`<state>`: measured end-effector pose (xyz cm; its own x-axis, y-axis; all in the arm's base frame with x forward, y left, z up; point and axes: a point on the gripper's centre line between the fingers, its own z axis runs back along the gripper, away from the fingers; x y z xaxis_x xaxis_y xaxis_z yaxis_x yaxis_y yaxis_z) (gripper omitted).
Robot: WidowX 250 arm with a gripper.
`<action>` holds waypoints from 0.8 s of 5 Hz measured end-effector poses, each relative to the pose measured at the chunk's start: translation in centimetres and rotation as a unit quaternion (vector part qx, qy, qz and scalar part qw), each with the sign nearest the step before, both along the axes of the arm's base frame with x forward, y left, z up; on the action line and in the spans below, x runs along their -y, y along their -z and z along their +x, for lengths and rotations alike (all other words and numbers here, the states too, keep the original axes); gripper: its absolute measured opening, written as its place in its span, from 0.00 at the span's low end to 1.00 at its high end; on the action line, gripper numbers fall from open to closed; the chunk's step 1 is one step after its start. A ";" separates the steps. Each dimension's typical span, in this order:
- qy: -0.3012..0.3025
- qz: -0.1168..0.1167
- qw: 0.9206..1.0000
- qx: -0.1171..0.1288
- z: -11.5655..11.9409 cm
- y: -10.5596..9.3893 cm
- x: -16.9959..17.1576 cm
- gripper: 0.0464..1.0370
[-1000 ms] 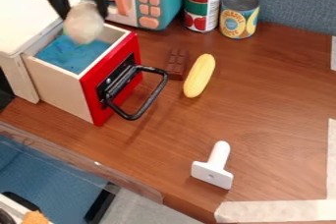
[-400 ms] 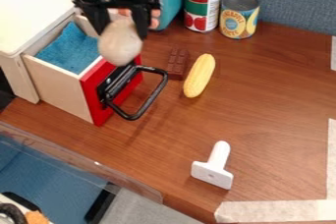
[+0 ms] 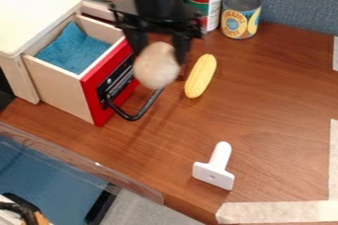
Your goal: Move the white object to the middle of the table
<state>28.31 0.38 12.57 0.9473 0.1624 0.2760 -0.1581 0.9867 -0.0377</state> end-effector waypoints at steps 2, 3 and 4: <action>0.023 0.018 0.999 -0.015 0.9 2.8 3.3 0.75; 0.046 0.020 0.998 -0.023 0.9 4.0 4.4 0.75; 0.055 0.017 0.997 -0.047 1.2 5.9 5.4 0.75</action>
<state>29.48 -5.02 6.65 0.9809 0.0488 0.1884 -0.0510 0.9987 0.0066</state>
